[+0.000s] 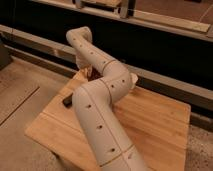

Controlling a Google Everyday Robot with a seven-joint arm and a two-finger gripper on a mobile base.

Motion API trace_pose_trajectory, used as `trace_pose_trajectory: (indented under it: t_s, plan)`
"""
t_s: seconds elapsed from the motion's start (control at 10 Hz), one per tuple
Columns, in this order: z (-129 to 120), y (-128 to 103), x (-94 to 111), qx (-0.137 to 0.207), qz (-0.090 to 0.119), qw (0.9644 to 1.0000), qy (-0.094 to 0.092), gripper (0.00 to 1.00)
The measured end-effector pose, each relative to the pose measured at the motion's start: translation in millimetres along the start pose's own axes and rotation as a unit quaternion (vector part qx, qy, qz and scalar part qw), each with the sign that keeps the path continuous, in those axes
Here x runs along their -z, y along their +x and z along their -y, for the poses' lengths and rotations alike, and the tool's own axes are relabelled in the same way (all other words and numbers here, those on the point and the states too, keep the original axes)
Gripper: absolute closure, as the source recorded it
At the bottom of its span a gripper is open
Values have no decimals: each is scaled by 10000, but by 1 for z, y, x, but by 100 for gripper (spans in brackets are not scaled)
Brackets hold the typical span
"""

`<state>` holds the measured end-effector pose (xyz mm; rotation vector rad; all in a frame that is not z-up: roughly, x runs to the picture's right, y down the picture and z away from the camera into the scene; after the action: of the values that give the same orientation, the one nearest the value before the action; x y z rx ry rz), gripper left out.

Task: Drag the ceramic bowl in a circle

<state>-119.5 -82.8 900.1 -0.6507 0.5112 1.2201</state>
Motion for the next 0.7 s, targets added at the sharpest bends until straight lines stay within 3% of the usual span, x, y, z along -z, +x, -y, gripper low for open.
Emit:
trace_pose_trajectory:
  t_s: [0.3,0.7]
  plan:
    - [-13,11,1,332,-92,9993,-106,100]
    - [-8,45,-9,677,-363,9970,65,100]
